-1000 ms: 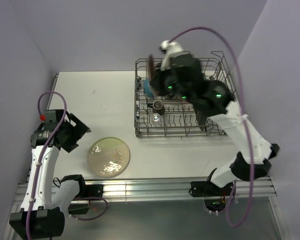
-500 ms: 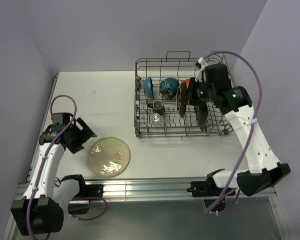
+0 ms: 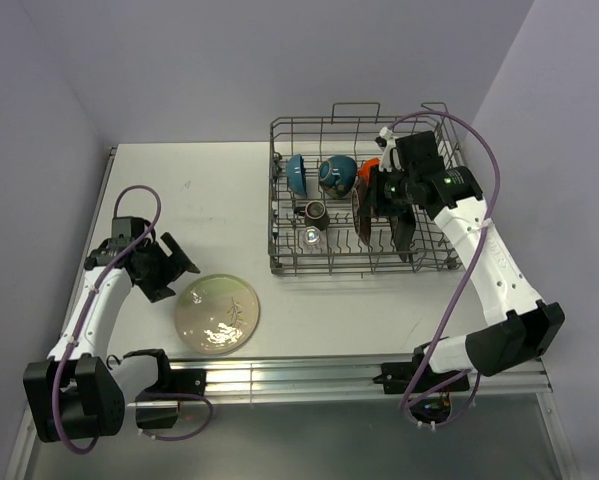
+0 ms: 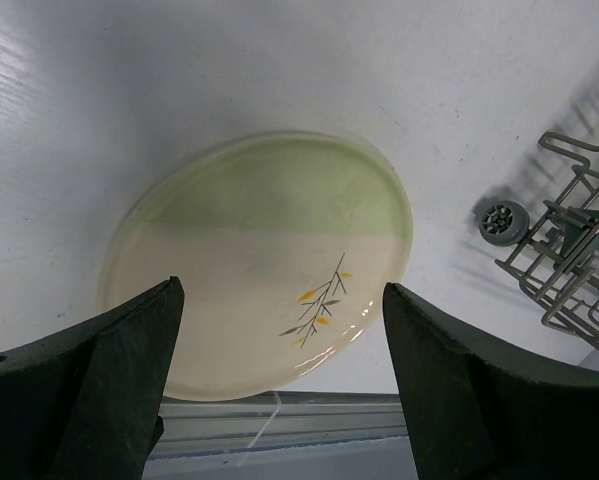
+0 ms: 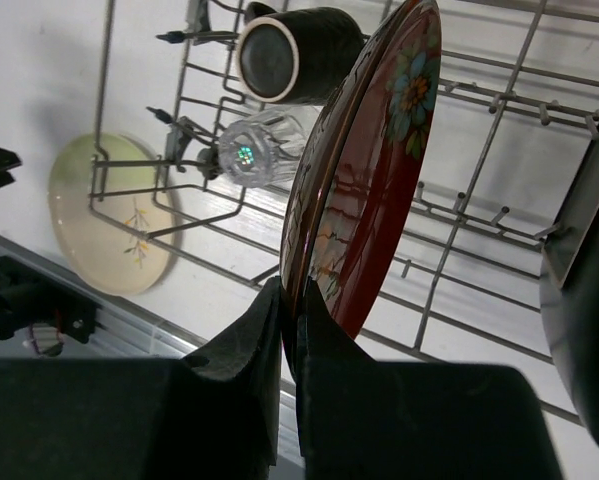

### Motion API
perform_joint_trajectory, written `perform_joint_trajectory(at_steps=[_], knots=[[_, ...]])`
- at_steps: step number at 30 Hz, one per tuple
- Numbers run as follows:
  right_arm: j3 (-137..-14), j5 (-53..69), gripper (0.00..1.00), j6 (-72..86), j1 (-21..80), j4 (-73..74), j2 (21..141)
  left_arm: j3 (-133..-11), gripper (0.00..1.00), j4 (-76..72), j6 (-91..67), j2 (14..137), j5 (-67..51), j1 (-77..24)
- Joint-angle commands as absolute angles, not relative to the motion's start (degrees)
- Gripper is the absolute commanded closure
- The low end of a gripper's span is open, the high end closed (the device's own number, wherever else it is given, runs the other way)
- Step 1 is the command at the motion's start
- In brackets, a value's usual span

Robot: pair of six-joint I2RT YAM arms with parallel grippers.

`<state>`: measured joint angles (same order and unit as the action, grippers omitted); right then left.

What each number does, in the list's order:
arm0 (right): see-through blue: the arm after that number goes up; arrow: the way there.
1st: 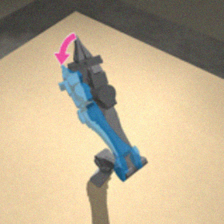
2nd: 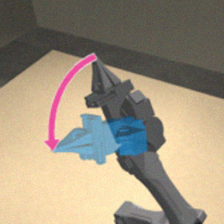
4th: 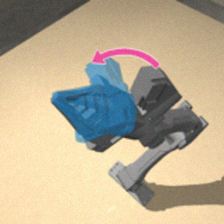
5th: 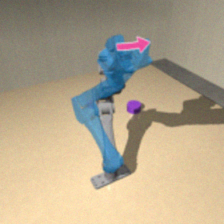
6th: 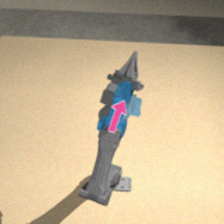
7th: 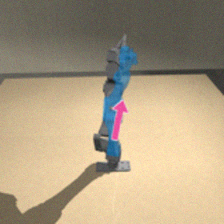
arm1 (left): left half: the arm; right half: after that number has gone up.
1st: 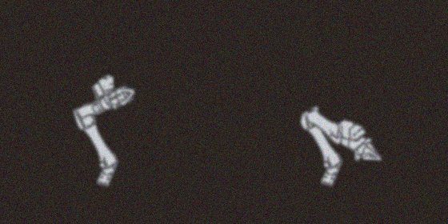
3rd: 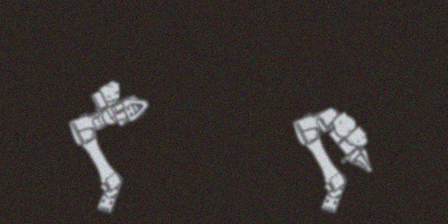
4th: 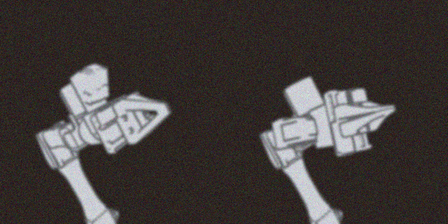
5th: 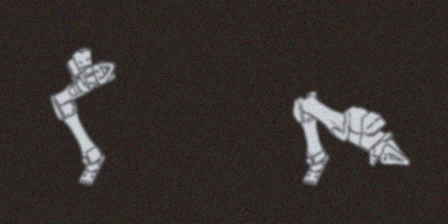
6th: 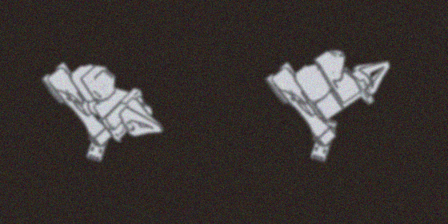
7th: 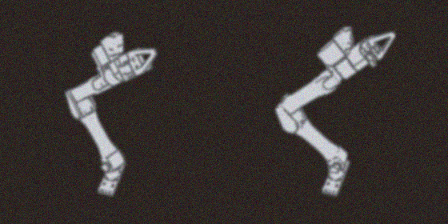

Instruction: Load the mixed dishes into the dish rack

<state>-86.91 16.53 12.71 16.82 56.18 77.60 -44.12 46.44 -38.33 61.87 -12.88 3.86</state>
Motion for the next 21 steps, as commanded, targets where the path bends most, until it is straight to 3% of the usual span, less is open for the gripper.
perform_joint_trajectory(at_steps=[1, 21], knots=[[-87.0, 14.7, 1.00, 11.0, 16.4, 51.6, 78.1, -47.3, 0.14, 44.6, -36.9, 63.0, -14.2, 3.6], [-85.7, 8.4, 1.00, 12.0, 16.1, 51.7, 82.5, -51.1, 0.14, 45.9, -36.3, 73.0, -10.6, 3.7]])
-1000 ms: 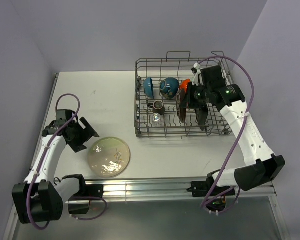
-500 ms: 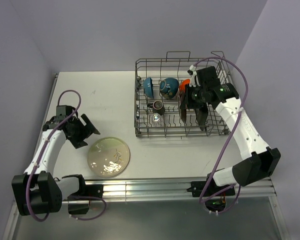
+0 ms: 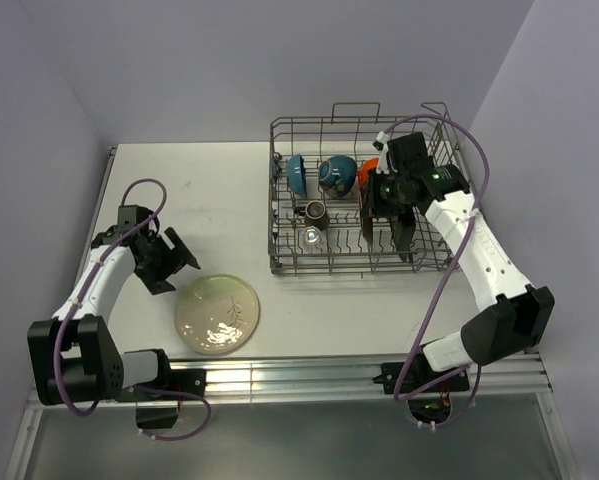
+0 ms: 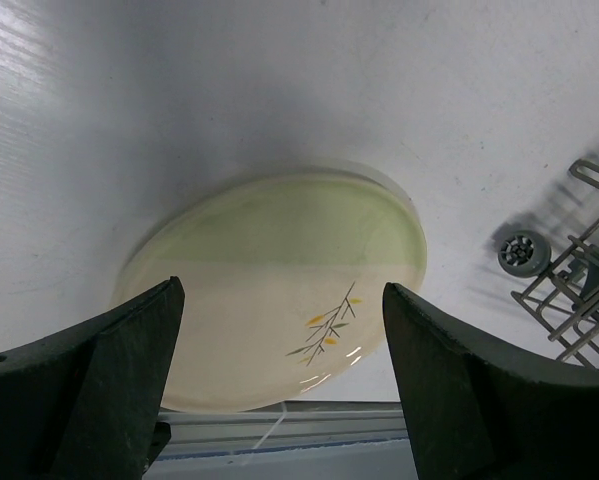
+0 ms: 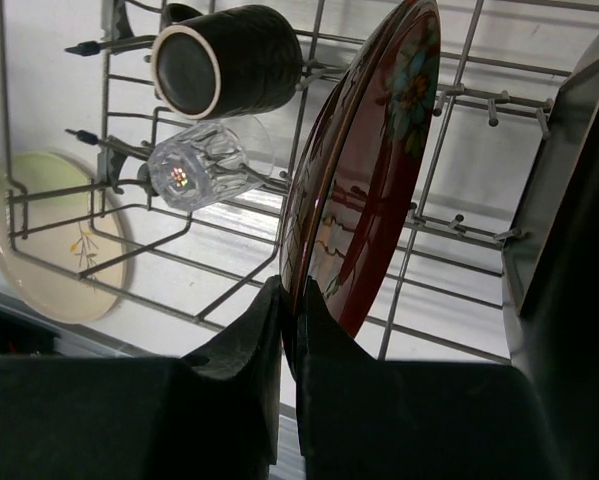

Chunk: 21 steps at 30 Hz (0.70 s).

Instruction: Load the mixed dishes into the dish rack

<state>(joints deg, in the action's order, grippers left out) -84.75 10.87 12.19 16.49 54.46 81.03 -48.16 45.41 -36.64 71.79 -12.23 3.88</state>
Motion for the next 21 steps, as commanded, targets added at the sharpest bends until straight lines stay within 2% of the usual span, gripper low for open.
perform_joint_trajectory(at_steps=[1, 3, 6, 7, 8, 12, 13, 15, 16, 17, 19, 21], knots=[[-85.6, 7.9, 1.00, 12.0, 16.1, 51.7, 82.9, -51.3, 0.14, 46.5, -36.4, 73.5, -10.4, 3.7], [-85.3, 6.9, 1.00, 12.3, 16.1, 51.7, 83.4, -51.5, 0.13, 46.9, -36.5, 74.2, -10.1, 3.7], [-84.9, 4.1, 0.89, 13.8, 16.1, 52.0, 84.2, -51.7, 0.13, 47.2, -36.3, 74.3, -10.0, 3.7], [-84.9, 3.6, 0.84, 14.0, 16.1, 52.2, 84.2, -51.7, 0.13, 47.2, -36.1, 74.3, -10.1, 3.7], [-84.7, 2.8, 0.72, 14.1, 16.1, 52.3, 84.2, -51.8, 0.13, 47.3, -36.0, 74.4, -10.3, 3.7], [-83.7, 0.3, 0.59, 14.4, 16.1, 53.3, 82.9, -51.7, 0.12, 47.5, -35.7, 74.7, -11.1, 3.7], [-83.5, 0.1, 0.48, 14.5, 16.1, 53.8, 82.5, -51.6, 0.12, 47.5, -35.7, 74.6, -11.2, 3.7], [-83.1, -1.0, 0.37, 14.5, 16.1, 53.9, 81.0, -51.3, 0.12, 47.6, -35.8, 74.3, -11.2, 3.8], [-83.0, -0.7, 0.17, 14.2, 16.1, 53.7, 80.4, -51.2, 0.12, 47.6, -35.8, 74.3, -11.2, 3.8], [-83.1, -0.6, 0.08, 14.2, 16.1, 53.6, 79.8, -51.1, 0.12, 47.6, -35.9, 74.2, -11.2, 3.7], [-83.8, -0.4, 0.01, 14.0, 16.1, 53.3, 78.3, -50.8, 0.11, 47.9, -36.1, 74.4, -10.9, 3.7], [-86.4, 1.3, 0.01, 14.0, 16.2, 53.4, 77.6, -51.0, 0.11, 48.3, -36.5, 75.0, -10.2, 3.7]])
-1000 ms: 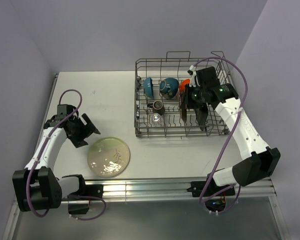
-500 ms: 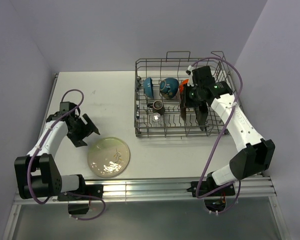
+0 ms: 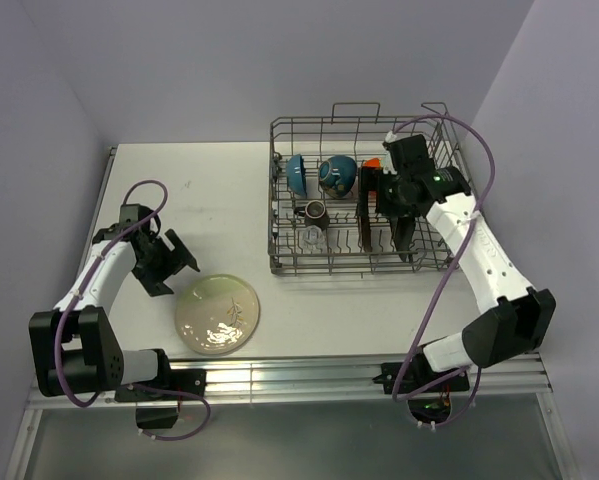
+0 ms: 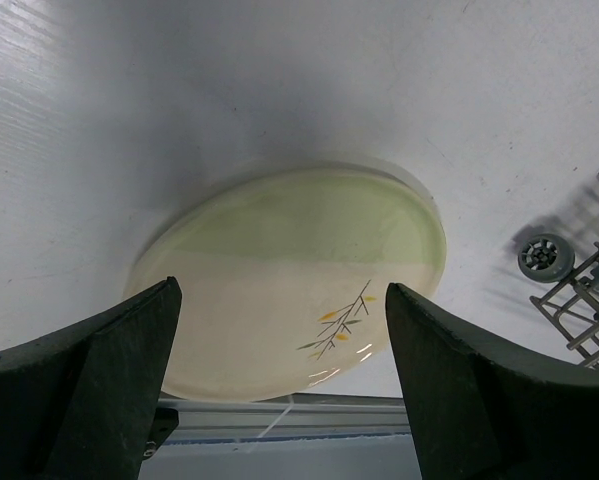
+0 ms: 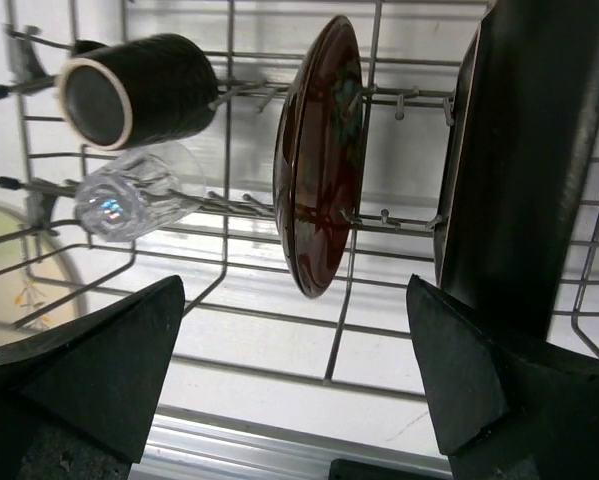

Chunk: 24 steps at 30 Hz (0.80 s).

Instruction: Load the mixed dishes into the dish rack

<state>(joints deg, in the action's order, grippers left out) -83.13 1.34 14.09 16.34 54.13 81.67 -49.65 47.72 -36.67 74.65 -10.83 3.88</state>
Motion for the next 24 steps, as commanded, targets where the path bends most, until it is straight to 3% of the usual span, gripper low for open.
perform_joint_trajectory(at_steps=[1, 11, 17, 24], knots=[[-87.6, 2.4, 0.01, 14.1, 16.2, 54.0, 77.4, -51.1, 0.11, 48.9, -36.6, 75.3, -10.2, 3.7], [-102.3, 7.2, 0.01, 15.4, 21.0, 58.3, 76.6, -47.1, 0.13, 51.9, -36.7, 74.1, -8.0, 3.6], [-97.8, 4.9, 0.01, 16.6, 38.6, 59.3, 78.0, -46.4, 0.12, 50.9, -40.2, 67.5, -11.9, 3.7], [-89.0, 1.9, 0.00, 17.8, 58.4, 50.7, 79.1, -56.2, 0.09, 58.1, -41.7, 66.2, -0.4, 3.7]])
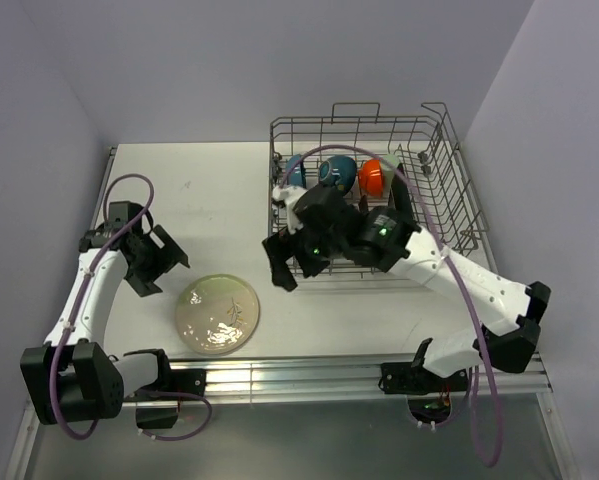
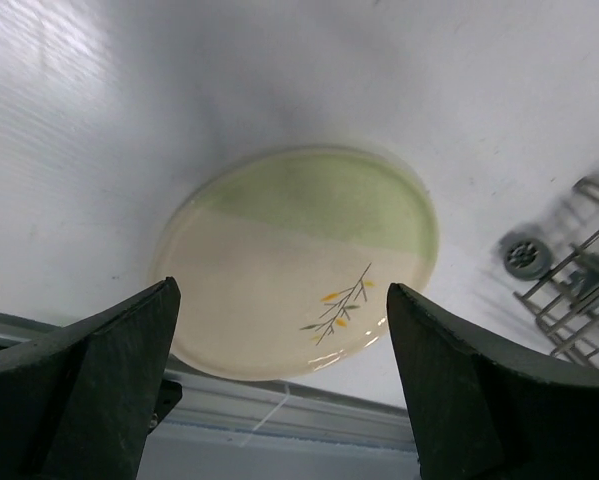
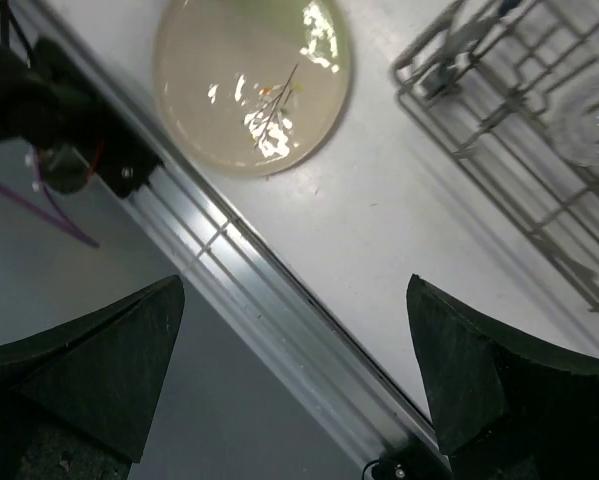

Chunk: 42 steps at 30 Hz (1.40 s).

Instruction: Load the mixed dishes into the dish rack

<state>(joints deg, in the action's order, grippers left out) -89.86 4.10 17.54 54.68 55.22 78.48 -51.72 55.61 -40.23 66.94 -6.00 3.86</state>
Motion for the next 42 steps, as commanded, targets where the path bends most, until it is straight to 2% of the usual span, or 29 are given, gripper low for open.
perform_joint_trajectory(at_steps=[1, 5, 8, 11, 16, 21, 26, 33, 42], knots=[[-89.1, 1.0, 0.00, 17.1, 59.8, 50.9, 80.1, -56.7, 0.09, 57.9, -41.9, 66.4, -0.6, 3.7], [-87.4, -4.8, 0.00, 12.7, 69.3, 49.0, 85.2, -58.9, 0.08, 55.0, -44.5, 69.8, -4.8, 4.1], [-83.4, -5.7, 0.00, 10.3, 71.7, 42.5, 87.9, -59.3, 0.08, 53.4, -48.3, 72.0, -10.1, 4.8], [-81.2, -3.3, 0.05, 7.9, 73.0, 35.4, 91.8, -57.9, 0.07, 52.8, -52.5, 71.3, -13.2, 4.8], [-80.9, -0.4, 0.24, 1.9, 74.4, 26.1, 99.2, -55.6, 0.03, 56.6, -58.5, 69.3, -13.5, 5.6], [-84.1, 2.7, 0.28, -2.3, 74.7, 21.2, 108.6, -54.0, 0.02, 60.7, -62.5, 69.2, -16.3, 6.6], [-86.2, 4.6, 0.31, -3.8, 76.3, 19.5, 114.7, -59.0, 0.01, 66.0, -60.7, 69.9, -8.1, 8.3], [-87.0, 5.5, 0.37, -4.3, 77.8, 18.7, 117.8, -62.1, 0.01, 70.9, -60.1, 74.5, -7.6, 11.4], [-81.0, 3.5, 0.39, -2.1, 80.6, 15.4, 114.3, -59.5, 0.01, 69.7, -61.2, 74.2, -8.8, 11.4]])
